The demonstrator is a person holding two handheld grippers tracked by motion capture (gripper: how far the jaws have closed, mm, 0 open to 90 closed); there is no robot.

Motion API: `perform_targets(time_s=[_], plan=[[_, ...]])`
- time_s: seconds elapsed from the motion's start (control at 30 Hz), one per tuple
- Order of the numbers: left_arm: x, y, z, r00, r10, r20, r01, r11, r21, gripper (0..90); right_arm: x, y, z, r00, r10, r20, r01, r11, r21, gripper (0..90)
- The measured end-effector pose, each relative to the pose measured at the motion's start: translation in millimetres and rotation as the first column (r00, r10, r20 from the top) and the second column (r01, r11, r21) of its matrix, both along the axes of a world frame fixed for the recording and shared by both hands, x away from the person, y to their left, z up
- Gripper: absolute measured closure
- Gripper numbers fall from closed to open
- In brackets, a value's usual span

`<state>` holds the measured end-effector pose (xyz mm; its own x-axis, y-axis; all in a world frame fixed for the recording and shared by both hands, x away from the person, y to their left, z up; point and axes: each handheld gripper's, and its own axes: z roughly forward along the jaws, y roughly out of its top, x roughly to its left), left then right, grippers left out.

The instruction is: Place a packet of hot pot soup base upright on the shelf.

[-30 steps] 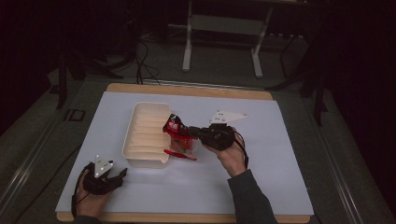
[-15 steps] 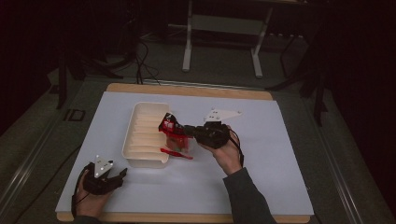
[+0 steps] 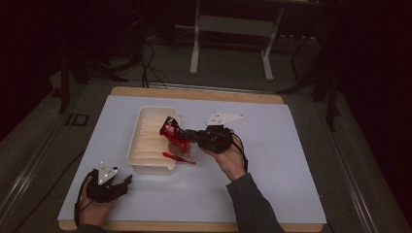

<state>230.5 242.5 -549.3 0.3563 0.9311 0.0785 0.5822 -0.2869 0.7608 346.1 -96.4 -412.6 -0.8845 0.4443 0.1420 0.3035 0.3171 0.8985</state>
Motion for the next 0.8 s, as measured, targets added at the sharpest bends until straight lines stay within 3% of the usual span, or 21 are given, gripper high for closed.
perform_targets(time_s=[0.8], plan=[[0.3,0.1,-0.1,1.0000,0.001,-0.003,-0.001,1.0000,-0.001,37.3,4.0,24.1,-6.3,0.9995,0.031,-0.005,-0.031,0.999,-0.015,89.0]])
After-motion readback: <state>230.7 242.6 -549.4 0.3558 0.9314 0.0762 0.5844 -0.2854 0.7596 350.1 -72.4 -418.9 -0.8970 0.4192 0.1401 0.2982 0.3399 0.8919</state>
